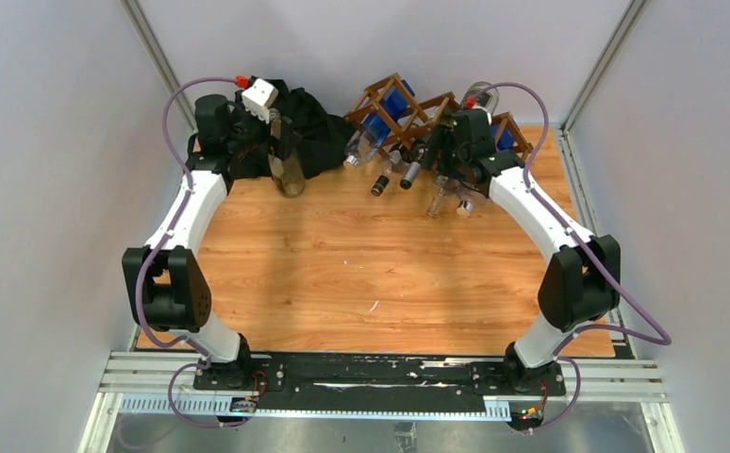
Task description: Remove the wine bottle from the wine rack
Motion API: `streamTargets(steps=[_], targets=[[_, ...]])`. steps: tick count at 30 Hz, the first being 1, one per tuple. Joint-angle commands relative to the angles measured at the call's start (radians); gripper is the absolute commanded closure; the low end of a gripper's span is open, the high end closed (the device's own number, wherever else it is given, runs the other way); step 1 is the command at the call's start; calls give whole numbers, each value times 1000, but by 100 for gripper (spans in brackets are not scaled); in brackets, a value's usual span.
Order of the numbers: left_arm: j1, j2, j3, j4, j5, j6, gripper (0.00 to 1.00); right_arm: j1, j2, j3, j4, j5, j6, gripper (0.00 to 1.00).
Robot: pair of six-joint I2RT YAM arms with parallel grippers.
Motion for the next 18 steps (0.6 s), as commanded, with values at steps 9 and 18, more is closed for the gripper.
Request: streamTargets(steps=[9, 18], targets=[[5, -82, 118, -203, -25, 6, 0, -13, 26, 14, 63, 59, 69, 37], [5, -92, 97, -203, -115, 40, 0, -14, 19, -4, 85, 43, 92, 49]])
